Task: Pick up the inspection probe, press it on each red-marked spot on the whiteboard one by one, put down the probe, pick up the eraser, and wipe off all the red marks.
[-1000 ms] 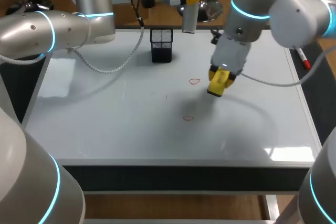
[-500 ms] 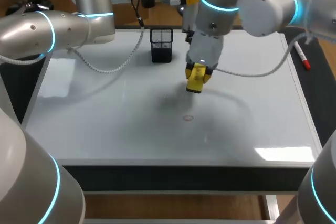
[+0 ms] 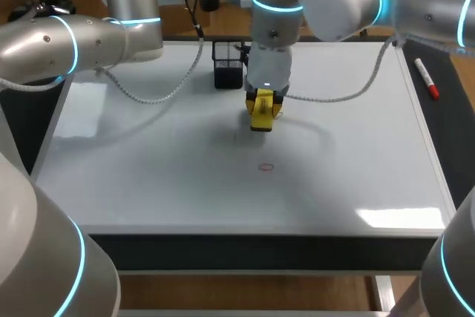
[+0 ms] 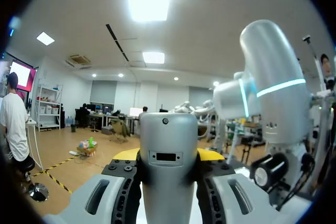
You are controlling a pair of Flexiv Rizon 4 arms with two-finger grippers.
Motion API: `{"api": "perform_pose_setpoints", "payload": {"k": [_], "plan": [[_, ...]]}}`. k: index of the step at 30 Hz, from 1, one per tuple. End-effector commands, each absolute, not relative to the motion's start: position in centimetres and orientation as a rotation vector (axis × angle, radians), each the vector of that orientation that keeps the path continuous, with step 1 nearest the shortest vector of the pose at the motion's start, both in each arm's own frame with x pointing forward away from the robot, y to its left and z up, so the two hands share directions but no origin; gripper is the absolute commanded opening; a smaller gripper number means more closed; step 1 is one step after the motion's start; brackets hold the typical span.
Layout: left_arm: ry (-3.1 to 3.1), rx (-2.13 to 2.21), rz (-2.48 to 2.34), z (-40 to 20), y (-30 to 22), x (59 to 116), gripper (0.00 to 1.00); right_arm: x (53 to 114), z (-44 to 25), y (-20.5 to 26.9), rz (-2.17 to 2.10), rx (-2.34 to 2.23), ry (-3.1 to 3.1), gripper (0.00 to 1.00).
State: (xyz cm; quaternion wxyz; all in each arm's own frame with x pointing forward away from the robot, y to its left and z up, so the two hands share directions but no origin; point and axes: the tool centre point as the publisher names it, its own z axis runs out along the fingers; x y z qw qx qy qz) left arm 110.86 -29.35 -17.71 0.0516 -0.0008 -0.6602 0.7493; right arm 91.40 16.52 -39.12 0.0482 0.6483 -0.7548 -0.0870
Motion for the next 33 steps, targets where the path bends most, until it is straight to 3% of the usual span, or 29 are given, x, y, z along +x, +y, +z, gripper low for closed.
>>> {"api": "perform_pose_setpoints", "payload": {"k": [1, 33], "plan": [[-2.008, -0.004, 2.277, -17.6, -29.3, 111.0, 0.00, 92.3, -39.7, 16.9, -0.152, 1.934, -2.216, 0.00], [-2.008, -0.004, 2.277, -17.6, -29.3, 111.0, 0.00, 92.7, -42.6, 14.5, -0.252, 1.889, -2.275, 0.00]]}}
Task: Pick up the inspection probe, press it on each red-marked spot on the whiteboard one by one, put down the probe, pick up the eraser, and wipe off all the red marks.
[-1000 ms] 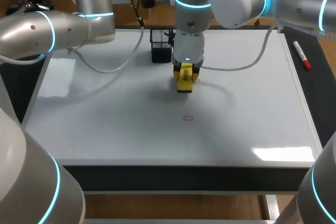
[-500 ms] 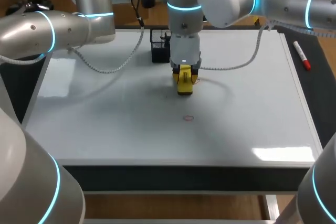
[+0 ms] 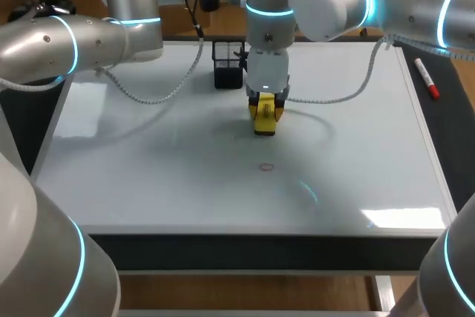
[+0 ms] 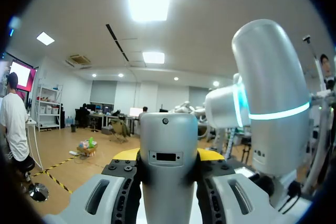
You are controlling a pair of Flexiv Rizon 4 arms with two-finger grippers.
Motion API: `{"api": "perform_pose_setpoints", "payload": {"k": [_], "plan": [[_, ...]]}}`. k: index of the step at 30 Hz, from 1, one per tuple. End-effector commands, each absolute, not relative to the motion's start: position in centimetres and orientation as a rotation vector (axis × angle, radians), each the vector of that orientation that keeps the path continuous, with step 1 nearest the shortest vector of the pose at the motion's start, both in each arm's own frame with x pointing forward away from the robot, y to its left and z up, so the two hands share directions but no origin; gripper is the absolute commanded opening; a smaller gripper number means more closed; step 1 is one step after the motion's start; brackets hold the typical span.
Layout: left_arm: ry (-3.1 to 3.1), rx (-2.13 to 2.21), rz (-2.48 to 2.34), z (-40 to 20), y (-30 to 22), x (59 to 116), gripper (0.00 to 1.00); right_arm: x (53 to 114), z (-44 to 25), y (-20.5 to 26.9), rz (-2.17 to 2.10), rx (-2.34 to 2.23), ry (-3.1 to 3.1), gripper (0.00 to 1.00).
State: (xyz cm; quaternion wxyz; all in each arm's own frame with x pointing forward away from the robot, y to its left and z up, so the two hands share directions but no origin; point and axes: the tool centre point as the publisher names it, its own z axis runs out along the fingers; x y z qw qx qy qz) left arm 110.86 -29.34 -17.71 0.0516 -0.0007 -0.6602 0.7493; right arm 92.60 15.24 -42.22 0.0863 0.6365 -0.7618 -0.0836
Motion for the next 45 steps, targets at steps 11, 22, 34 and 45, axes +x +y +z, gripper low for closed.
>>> {"api": "perform_pose_setpoints", "payload": {"k": [11, 22, 34, 45], "plan": [[-2.008, -0.004, 2.277, -17.6, -29.3, 111.0, 0.00, 92.8, -42.9, 11.6, -0.262, 1.796, -2.343, 0.00], [-2.008, -0.004, 2.277, -17.6, -29.3, 111.0, 0.00, 92.4, -42.5, 9.4, -0.265, 1.732, -2.398, 0.00], [-2.008, -0.004, 2.277, -17.6, -29.3, 111.0, 0.00, 91.6, -39.8, 7.5, -0.191, 1.676, -2.500, 0.00], [-2.008, -0.004, 2.277, -17.6, -29.3, 111.0, 0.00, 90.2, -36.8, 2.7, -0.148, 1.511, -2.678, 0.00]]}}
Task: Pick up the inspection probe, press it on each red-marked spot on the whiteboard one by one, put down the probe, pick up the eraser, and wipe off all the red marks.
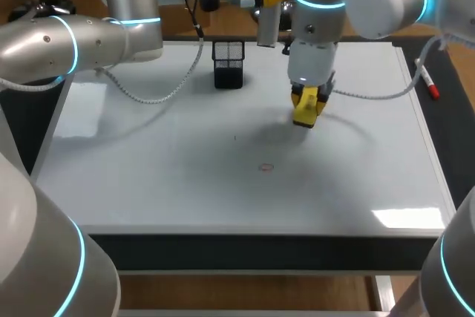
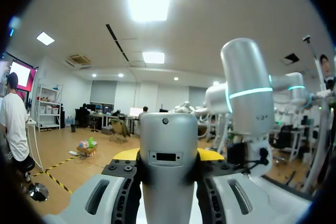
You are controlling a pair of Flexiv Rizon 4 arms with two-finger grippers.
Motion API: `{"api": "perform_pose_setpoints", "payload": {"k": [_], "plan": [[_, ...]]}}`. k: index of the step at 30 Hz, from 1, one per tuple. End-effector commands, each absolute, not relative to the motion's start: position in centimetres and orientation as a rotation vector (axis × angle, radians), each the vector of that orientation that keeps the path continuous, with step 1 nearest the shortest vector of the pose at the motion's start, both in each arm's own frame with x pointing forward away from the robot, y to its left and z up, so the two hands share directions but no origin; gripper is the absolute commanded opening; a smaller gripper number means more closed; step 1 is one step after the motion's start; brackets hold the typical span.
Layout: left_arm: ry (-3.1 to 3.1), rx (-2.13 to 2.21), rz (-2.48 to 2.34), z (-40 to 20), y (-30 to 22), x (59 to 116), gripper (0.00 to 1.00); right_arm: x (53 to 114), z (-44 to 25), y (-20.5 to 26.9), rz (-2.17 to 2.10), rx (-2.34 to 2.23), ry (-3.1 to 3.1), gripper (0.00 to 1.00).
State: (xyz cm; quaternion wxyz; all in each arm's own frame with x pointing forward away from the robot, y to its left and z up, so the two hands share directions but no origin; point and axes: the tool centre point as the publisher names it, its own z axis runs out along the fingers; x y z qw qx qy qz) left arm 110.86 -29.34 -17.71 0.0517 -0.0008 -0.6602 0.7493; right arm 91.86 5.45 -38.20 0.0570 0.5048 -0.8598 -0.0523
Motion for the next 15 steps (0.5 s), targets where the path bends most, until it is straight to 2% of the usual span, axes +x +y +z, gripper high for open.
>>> {"api": "perform_pose_setpoints", "payload": {"k": [1, 15], "plan": [[-2.008, -0.004, 2.277, -17.6, -29.3, 111.0, 0.00, 90.0, -36.6, 2.2, -0.149, 1.486, -2.697, 0.00], [-2.008, -0.004, 2.277, -17.6, -29.3, 111.0, 0.00, 86.6, -35.5, -3.6, -0.148, 1.195, -2.884, 0.00]]}}
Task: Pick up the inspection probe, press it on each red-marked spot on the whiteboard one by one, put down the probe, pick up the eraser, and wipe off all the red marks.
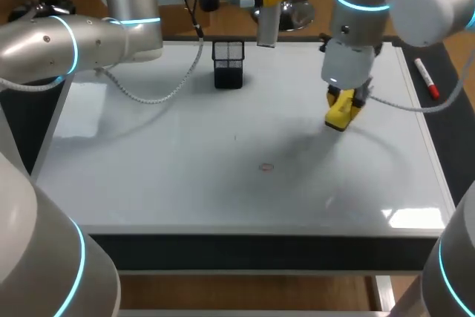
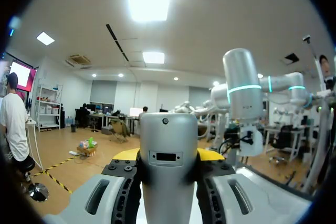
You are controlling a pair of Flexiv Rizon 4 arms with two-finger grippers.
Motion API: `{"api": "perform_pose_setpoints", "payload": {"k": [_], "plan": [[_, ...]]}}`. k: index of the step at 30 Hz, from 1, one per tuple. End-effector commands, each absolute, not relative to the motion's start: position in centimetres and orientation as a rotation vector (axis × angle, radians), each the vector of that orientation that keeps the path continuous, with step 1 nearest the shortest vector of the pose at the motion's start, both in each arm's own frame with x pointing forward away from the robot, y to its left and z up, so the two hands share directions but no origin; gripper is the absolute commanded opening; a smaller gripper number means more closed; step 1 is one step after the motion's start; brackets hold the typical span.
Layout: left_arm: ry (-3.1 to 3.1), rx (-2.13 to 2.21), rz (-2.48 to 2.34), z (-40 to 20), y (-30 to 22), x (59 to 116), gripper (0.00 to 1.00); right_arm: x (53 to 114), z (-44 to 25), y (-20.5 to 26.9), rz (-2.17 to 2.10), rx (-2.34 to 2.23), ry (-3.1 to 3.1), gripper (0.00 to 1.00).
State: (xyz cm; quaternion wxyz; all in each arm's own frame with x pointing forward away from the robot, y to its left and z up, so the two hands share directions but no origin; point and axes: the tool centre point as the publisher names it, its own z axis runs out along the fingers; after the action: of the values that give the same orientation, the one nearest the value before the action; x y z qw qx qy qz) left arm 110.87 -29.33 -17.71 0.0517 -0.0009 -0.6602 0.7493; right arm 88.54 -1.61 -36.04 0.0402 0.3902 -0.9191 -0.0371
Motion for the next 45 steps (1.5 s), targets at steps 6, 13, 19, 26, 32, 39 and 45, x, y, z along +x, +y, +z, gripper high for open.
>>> {"api": "perform_pose_setpoints", "payload": {"k": [6, 13, 19, 26, 32, 39, 45], "plan": [[-2.008, -0.004, 2.277, -17.6, -29.3, 111.0, 0.00, 85.6, -35.7, -5.2, -0.172, 1.109, -2.937, 0.00], [-2.008, -0.004, 2.277, -17.6, -29.3, 111.0, 0.00, 85.0, -35.9, -6.5, -0.204, 1.033, -2.986, 0.00], [-2.008, -0.004, 2.277, -17.6, -29.3, 111.0, 0.00, 84.9, -36.2, -6.9, -0.228, 1.009, -2.996, 0.00], [-2.008, -0.004, 2.277, -17.6, -29.3, 111.0, 0.00, 85.0, -36.4, -7.3, -0.250, 0.993, -2.997, 0.00], [-2.008, -0.004, 2.277, -17.6, -29.3, 111.0, 0.00, 85.1, -36.2, -7.5, -0.249, 0.989, -2.994, 0.00], [-2.008, -0.004, 2.277, -17.6, -29.3, 111.0, 0.00, 85.1, -36.2, -7.5, -0.249, 0.989, -2.994, 0.00], [-2.008, -0.004, 2.277, -17.6, -29.3, 111.0, 0.00, 85.1, -36.2, -7.5, -0.249, 0.989, -2.994, 0.00]]}}
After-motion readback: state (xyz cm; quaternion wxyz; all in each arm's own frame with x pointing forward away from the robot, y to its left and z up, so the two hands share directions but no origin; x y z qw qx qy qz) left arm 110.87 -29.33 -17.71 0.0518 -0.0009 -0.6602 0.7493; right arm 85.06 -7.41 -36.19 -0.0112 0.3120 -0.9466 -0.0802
